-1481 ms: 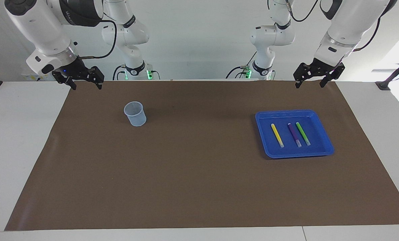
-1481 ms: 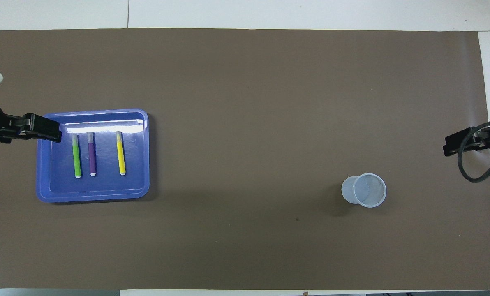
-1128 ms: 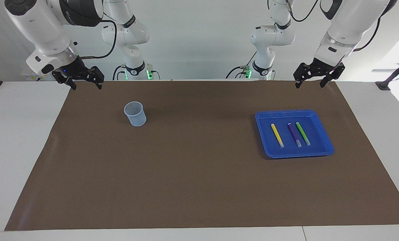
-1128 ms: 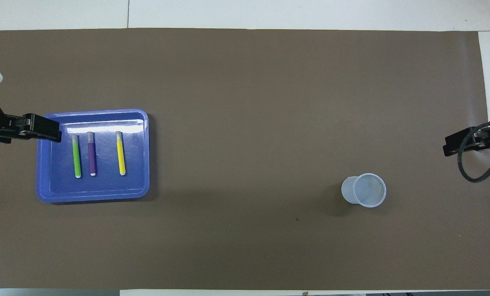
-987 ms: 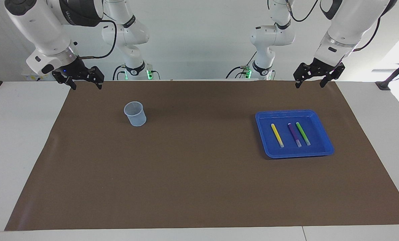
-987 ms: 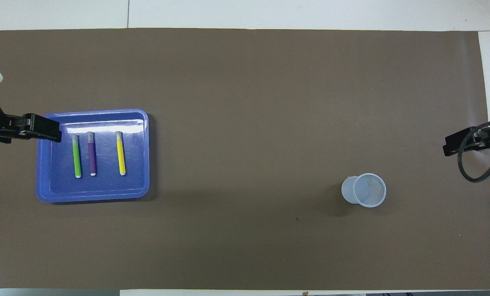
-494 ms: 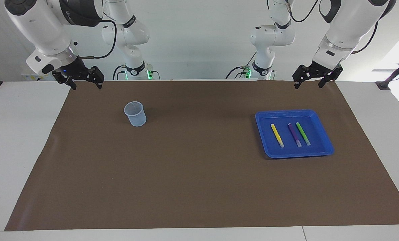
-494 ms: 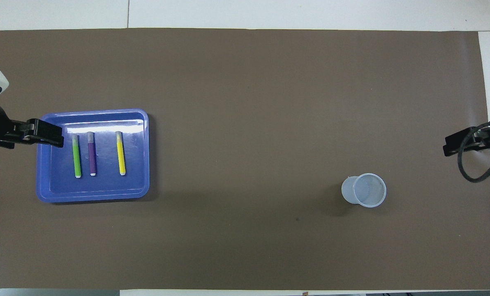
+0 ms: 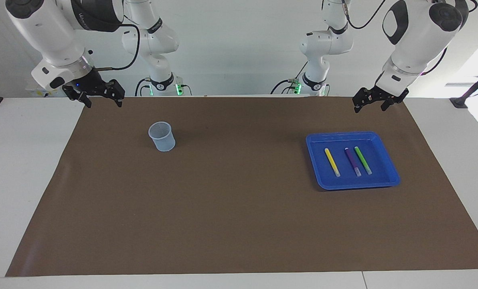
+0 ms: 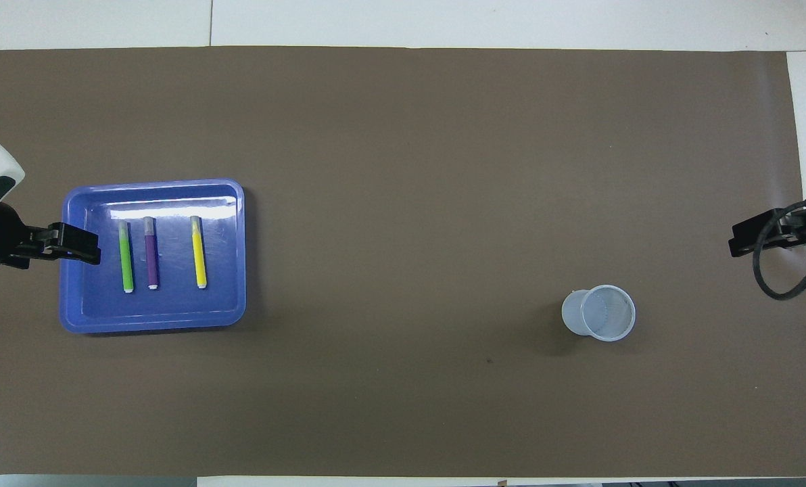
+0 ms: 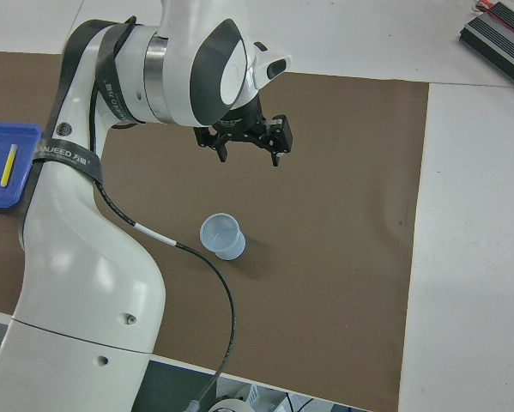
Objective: Transfer and insert pens with both arms
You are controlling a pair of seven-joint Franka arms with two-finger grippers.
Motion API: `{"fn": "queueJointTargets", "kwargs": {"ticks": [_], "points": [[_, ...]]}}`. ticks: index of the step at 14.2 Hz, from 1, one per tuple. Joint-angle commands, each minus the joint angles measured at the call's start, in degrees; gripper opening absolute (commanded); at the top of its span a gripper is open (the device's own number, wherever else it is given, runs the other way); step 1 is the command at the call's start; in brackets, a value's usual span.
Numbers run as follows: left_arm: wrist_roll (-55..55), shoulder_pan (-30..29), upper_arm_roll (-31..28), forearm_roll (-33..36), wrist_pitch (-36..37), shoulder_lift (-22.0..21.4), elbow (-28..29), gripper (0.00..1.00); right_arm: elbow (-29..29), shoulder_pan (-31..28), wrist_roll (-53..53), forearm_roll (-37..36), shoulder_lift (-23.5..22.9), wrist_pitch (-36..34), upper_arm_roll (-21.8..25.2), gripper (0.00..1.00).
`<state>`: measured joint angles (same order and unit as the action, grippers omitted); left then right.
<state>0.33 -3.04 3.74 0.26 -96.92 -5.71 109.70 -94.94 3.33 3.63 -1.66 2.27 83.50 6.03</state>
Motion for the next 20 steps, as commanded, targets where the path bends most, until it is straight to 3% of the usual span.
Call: {"fn": "queueJointTargets", "kwargs": {"ticks": [1, 5, 8, 10, 13, 20], "points": [[5.6, -3.5, 0.0, 0.3, -8.1, -0.2, 9.3, 1.0, -1.2, -0.2, 1.0, 0.8, 1.1, 0.9, 0.2, 1.0], [8.8, -6.7, 0.0, 0.3, -24.6, 3.4, 19.5, 1.0, -1.3, -0.2, 1.0, 0.8, 1.1, 0.9, 0.2, 1.0], [8.6, -6.5, 0.0, 0.3, -31.5, 9.1, 19.3, 0.97, -1.2, -0.2, 1.0, 0.8, 1.1, 0.9, 0.2, 1.0], [8.5, -5.8, 0.0, 0.3, -35.0, 12.3, 18.8, 0.89, -1.2, -0.2, 1.0, 0.8, 1.1, 0.9, 0.2, 1.0], [8.6, -5.9, 0.1, 0.3, -35.6, 15.7, 16.0, 0.81, -1.2, -0.2, 1.0, 0.8, 1.1, 0.9, 0.2, 1.0], [8.6, -5.8, 0.1, 0.2, -33.0, 16.1, 14.0, 0.8, -1.2, -0.2, 1.0, 0.8, 1.1, 0.9, 0.2, 1.0]]}}
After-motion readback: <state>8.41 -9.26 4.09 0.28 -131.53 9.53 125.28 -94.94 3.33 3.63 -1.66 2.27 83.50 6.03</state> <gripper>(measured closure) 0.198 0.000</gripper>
